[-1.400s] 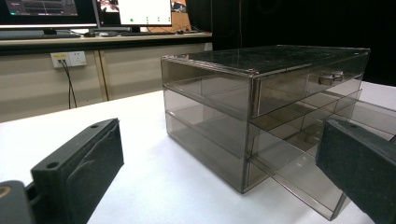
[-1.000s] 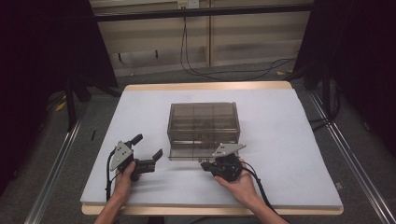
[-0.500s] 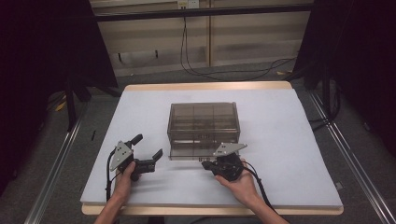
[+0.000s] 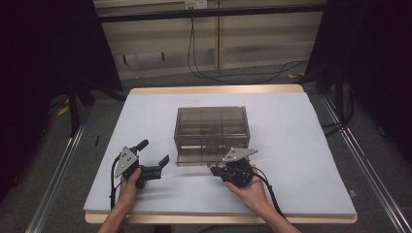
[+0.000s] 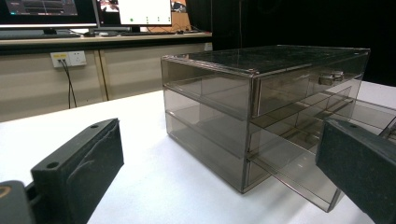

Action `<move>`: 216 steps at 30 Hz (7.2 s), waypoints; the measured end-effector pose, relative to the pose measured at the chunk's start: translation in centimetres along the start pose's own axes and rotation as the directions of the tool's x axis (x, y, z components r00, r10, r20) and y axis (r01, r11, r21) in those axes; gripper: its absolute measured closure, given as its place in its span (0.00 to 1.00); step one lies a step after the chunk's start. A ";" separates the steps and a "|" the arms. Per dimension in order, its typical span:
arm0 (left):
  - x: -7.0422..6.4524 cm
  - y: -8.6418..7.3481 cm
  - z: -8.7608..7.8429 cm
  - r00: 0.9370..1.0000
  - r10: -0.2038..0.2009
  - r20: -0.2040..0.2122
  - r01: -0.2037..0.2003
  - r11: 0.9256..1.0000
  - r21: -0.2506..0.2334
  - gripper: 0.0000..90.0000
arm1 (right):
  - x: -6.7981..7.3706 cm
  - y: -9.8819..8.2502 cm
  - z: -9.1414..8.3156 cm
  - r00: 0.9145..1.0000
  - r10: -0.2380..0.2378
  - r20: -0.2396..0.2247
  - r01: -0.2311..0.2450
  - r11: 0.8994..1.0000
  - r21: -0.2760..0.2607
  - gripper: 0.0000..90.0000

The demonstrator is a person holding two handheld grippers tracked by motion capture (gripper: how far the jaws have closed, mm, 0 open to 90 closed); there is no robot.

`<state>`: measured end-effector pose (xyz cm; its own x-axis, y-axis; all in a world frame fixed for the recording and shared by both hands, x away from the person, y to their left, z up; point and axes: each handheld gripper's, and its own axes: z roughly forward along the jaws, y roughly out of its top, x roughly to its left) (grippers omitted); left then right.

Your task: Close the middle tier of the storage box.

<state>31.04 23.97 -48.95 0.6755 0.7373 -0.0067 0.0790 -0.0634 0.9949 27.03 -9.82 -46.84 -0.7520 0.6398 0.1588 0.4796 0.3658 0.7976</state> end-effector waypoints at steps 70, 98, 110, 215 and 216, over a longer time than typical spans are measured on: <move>0.0 0.0 0.0 1.000 0.005 0.003 -0.005 1.000 0.004 0.01 | -0.8 0.7 0.5 1.000 0.028 0.002 -0.028 0.999 -0.034 1.00; 0.0 0.0 0.0 1.000 0.021 0.010 -0.021 1.000 0.008 0.01 | -1.0 1.0 0.5 1.000 0.017 0.018 -0.016 0.999 -0.039 1.00; 0.0 0.0 0.0 1.000 0.019 0.004 -0.019 1.000 0.008 0.01 | -1.1 0.9 0.6 1.000 0.020 0.023 -0.019 0.999 -0.036 1.00; 0.0 0.0 0.0 1.000 0.006 0.000 -0.006 1.000 0.005 0.01 | -2.6 1.7 2.0 0.996 0.072 0.055 -0.069 0.996 -0.065 1.00; 0.0 0.0 0.0 1.000 0.006 0.000 -0.006 1.000 0.005 0.01 | -2.6 1.7 2.0 0.996 0.073 0.055 -0.070 0.995 -0.065 1.00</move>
<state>31.05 24.01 -48.94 0.6763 0.7367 -0.0012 0.0789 -0.0708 0.9944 30.77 -9.50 -47.06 -0.6890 0.7008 0.1847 0.5006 0.2760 0.8205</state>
